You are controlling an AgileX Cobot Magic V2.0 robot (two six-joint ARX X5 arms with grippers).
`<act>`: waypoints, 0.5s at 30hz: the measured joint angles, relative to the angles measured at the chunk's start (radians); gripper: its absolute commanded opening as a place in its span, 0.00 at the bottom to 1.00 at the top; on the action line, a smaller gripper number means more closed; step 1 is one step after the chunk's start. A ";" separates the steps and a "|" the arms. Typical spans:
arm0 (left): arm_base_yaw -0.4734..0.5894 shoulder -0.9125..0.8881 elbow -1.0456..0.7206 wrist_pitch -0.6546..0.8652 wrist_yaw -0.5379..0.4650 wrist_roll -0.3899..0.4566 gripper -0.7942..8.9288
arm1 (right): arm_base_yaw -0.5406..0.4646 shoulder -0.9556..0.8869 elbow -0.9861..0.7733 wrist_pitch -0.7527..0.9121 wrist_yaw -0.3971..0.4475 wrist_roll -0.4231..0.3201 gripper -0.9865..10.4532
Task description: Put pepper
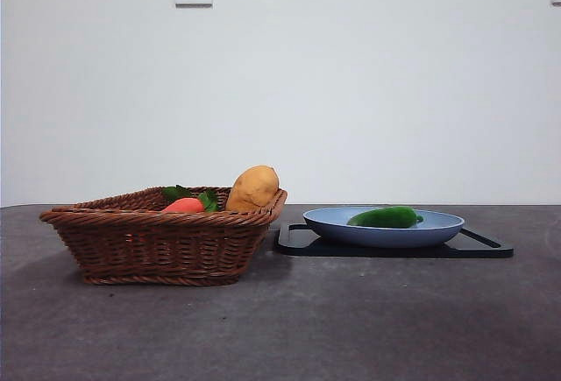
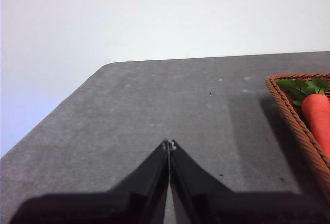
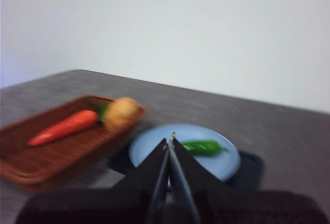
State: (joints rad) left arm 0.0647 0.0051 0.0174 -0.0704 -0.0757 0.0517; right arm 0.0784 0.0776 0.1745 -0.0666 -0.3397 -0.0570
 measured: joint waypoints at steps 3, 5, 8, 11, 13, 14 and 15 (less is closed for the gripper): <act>0.000 0.000 0.000 0.000 0.000 0.000 0.09 | 0.000 -0.031 -0.060 0.014 0.085 0.020 0.10; 0.000 0.000 0.000 0.000 0.000 0.000 0.09 | 0.000 -0.046 -0.085 0.016 0.130 0.024 0.10; 0.000 0.000 0.000 0.000 0.000 0.000 0.09 | 0.000 -0.064 -0.113 0.022 0.187 0.028 0.10; 0.000 0.000 0.000 0.000 0.000 0.000 0.09 | 0.000 -0.074 -0.140 0.023 0.236 0.032 0.10; 0.000 0.000 0.000 0.000 0.000 0.000 0.09 | 0.000 -0.074 -0.153 0.023 0.243 0.033 0.10; 0.000 0.000 0.000 0.000 0.000 0.000 0.09 | 0.000 -0.074 -0.160 0.022 0.246 0.034 0.10; 0.000 0.000 0.000 0.000 0.000 0.000 0.09 | 0.000 -0.074 -0.163 0.018 0.246 0.034 0.10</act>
State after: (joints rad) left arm 0.0647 0.0051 0.0174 -0.0704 -0.0761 0.0517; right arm 0.0784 0.0036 0.0120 -0.0490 -0.0937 -0.0227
